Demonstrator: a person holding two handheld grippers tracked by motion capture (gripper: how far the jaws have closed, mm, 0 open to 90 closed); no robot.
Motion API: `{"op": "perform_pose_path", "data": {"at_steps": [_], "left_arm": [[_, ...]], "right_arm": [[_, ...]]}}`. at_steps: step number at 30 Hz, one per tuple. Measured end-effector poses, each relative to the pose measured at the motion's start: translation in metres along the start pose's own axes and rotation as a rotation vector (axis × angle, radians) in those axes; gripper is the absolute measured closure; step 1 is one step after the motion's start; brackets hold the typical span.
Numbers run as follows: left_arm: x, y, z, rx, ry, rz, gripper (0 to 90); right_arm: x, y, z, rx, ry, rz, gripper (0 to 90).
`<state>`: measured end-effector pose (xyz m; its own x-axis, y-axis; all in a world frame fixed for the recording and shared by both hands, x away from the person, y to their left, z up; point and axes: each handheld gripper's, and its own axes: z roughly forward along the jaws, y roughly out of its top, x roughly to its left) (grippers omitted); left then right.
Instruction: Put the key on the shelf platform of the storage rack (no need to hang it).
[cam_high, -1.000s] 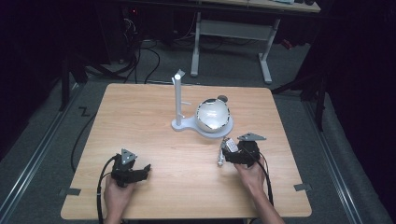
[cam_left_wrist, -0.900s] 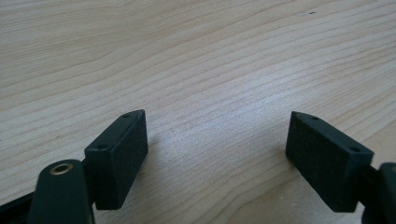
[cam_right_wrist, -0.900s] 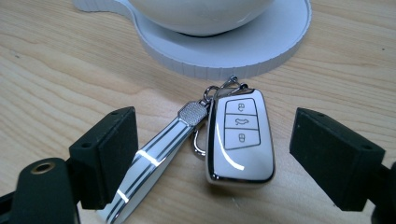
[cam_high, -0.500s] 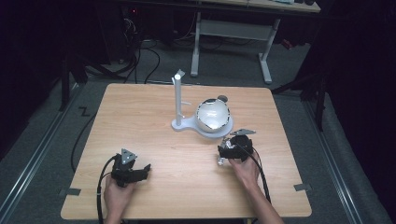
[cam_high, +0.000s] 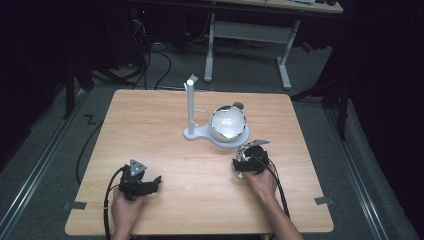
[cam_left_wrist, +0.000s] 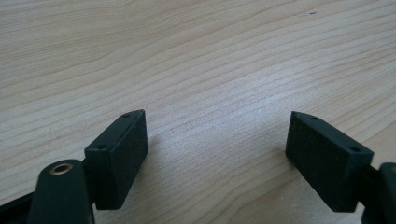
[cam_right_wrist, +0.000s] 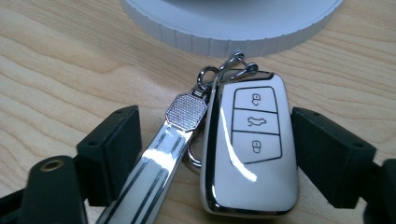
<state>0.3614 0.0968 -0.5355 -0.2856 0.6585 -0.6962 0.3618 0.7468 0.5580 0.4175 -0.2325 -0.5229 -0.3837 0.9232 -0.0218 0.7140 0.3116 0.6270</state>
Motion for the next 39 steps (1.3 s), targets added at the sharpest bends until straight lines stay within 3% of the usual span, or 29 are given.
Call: {"op": "perform_pose_path", "data": {"at_steps": [6,7,11,12,13,25,26,39], "left_arm": [[0.0,0.0,0.0,0.0,-0.001,0.002,21.4],[0.0,0.0,0.0,0.0,0.0,0.0,21.4],[0.0,0.0,0.0,-0.001,0.0,0.001,21.4],[0.0,0.0,0.0,0.0,0.0,0.0,21.4],[0.0,0.0,0.0,0.0,0.0,0.001,21.4],[0.0,0.0,0.0,0.0,0.0,0.001,21.4],[0.0,0.0,0.0,-0.001,0.0,0.002,21.4],[0.0,0.0,0.0,-0.001,-0.001,0.004,21.4]], "right_arm": [[-0.002,-0.005,-0.003,-0.027,0.005,-0.005,27.0],[-0.002,-0.007,-0.004,-0.036,0.007,-0.009,31.4],[-0.002,-0.007,-0.006,-0.029,0.016,-0.018,36.0],[-0.002,-0.007,-0.007,-0.031,0.021,-0.026,50.0],[-0.002,-0.009,-0.009,-0.049,0.03,-0.044,56.1],[-0.003,-0.011,-0.012,-0.049,0.049,-0.086,59.2],[-0.002,-0.011,-0.015,-0.058,0.048,-0.097,62.6],[-0.006,-0.011,-0.035,-0.1,0.081,-0.12,63.2]]}}
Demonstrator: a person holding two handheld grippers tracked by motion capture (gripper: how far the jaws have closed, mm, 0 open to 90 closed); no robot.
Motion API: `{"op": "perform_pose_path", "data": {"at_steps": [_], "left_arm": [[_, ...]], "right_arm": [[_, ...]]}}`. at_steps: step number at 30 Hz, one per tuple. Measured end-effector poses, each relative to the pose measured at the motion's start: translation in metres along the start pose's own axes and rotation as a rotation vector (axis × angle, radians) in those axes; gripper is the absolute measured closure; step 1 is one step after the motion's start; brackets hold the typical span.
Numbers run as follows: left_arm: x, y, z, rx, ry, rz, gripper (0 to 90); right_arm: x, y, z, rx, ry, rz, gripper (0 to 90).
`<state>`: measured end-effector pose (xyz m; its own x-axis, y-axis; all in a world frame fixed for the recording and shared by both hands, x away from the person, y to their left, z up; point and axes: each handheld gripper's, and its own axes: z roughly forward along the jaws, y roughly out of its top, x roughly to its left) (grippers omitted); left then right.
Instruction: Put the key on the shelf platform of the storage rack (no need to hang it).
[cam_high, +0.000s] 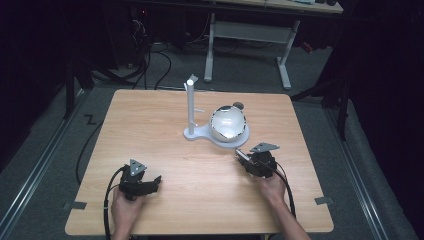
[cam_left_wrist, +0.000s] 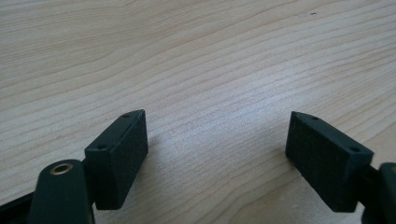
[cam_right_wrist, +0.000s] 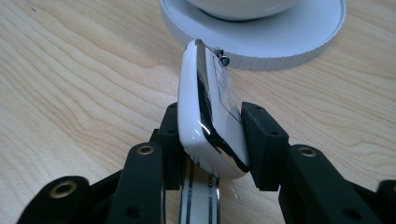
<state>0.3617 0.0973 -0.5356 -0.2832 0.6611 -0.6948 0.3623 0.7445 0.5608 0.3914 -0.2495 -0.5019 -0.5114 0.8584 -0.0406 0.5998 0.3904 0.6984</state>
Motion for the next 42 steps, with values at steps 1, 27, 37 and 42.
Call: {"op": "perform_pose_path", "data": {"at_steps": [1,27,37,42], "left_arm": [[0.0,0.0,0.0,0.0,0.001,-0.001,21.4],[0.0,0.0,0.0,-0.001,0.002,-0.003,21.4],[0.0,0.0,0.0,-0.001,0.002,-0.003,21.4],[0.0,0.0,0.0,-0.001,0.002,-0.003,21.4]], "right_arm": [[-0.001,0.0,-0.003,-0.003,0.006,0.003,63.2],[-0.022,0.015,-0.055,-0.114,0.092,0.062,63.3],[-0.028,0.037,-0.065,-0.137,0.102,0.048,63.3],[-0.03,0.049,-0.069,-0.152,0.111,0.051,63.3]]}}
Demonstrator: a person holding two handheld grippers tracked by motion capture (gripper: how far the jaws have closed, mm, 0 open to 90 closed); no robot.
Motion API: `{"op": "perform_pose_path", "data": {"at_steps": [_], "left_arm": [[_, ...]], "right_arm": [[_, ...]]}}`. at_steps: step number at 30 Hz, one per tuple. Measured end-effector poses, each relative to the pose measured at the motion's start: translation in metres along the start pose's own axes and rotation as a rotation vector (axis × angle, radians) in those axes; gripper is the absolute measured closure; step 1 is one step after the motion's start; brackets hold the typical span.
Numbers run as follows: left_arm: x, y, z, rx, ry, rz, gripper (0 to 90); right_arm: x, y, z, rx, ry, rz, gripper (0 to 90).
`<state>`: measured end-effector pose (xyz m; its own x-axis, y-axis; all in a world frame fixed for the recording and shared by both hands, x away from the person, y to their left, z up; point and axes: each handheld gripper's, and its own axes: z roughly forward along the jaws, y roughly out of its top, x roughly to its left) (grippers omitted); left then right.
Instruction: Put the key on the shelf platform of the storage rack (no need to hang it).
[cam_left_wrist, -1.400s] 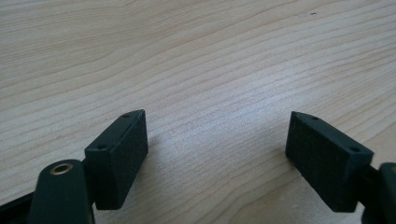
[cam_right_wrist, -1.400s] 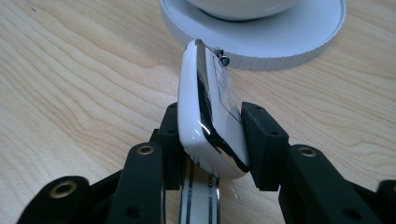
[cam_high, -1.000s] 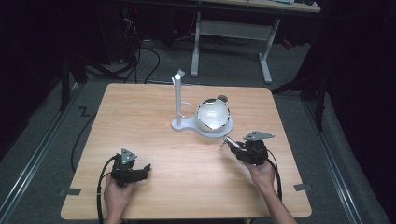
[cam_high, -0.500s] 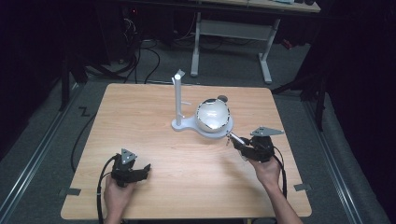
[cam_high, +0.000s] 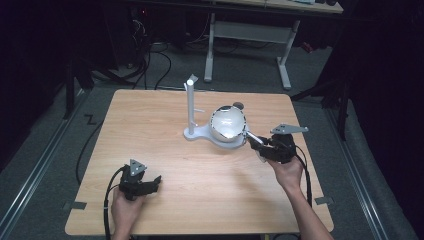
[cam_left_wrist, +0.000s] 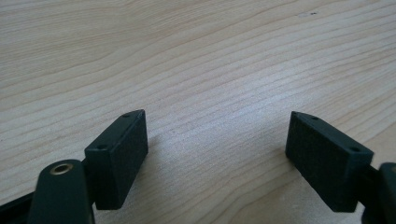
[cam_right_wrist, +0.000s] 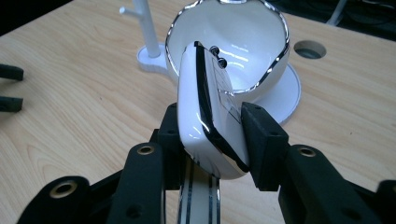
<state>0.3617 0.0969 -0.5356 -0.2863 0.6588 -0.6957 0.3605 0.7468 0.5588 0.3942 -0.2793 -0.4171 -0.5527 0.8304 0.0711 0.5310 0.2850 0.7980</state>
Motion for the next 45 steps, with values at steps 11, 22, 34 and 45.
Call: {"op": "perform_pose_path", "data": {"at_steps": [11,22,34,45], "left_arm": [[0.0,0.0,0.0,0.0,-0.001,0.002,21.4],[0.0,0.0,0.0,0.0,-0.001,0.003,21.4],[0.0,0.0,0.0,0.0,-0.001,0.002,21.4],[0.0,0.001,0.001,-0.003,-0.003,0.005,21.9]], "right_arm": [[0.0,0.028,0.003,-0.004,0.023,-0.013,63.3],[-0.004,0.041,0.022,0.031,0.034,-0.006,63.2],[-0.003,0.057,0.04,0.059,0.037,-0.014,63.2],[-0.004,0.064,0.064,0.096,0.037,-0.016,63.2]]}}
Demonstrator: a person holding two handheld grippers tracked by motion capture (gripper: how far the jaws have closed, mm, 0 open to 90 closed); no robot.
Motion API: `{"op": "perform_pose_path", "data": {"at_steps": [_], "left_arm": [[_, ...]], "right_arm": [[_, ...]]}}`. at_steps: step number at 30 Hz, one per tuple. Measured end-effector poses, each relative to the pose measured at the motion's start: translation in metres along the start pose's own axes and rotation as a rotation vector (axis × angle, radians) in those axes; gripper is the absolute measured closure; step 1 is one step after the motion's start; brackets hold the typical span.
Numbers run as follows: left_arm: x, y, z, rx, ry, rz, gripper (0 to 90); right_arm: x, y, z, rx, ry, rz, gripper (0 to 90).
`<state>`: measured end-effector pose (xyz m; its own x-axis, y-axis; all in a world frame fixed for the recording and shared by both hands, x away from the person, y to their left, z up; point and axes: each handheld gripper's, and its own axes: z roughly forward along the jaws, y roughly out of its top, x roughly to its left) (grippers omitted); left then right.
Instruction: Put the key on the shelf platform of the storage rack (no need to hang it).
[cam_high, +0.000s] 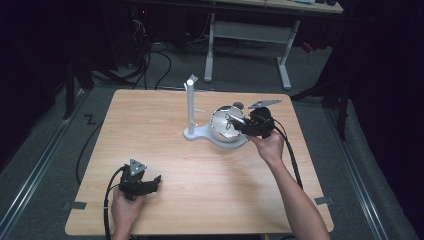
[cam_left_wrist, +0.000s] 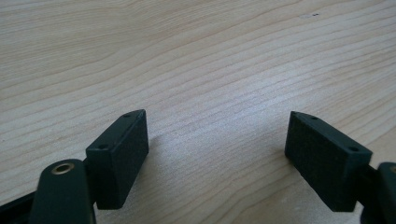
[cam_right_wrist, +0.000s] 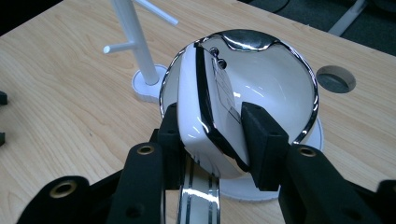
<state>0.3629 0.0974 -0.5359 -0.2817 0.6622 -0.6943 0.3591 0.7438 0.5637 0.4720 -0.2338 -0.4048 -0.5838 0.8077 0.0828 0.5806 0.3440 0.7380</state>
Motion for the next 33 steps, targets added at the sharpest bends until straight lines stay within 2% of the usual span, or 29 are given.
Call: {"op": "perform_pose_path", "data": {"at_steps": [6,17,27,33], "left_arm": [[0.0,0.0,0.0,0.0,-0.001,0.001,21.9],[0.0,0.0,0.0,0.0,0.0,0.001,21.9],[0.0,0.0,0.0,0.0,-0.001,0.0,21.9],[0.0,0.0,0.0,-0.003,0.002,0.007,21.8]], "right_arm": [[-0.003,0.001,0.014,0.029,-0.001,0.007,63.2],[-0.005,0.004,0.029,0.046,-0.005,0.037,63.1],[-0.005,0.007,0.046,0.088,-0.03,0.021,63.0],[-0.006,0.008,0.052,0.099,-0.037,0.032,62.8]]}}
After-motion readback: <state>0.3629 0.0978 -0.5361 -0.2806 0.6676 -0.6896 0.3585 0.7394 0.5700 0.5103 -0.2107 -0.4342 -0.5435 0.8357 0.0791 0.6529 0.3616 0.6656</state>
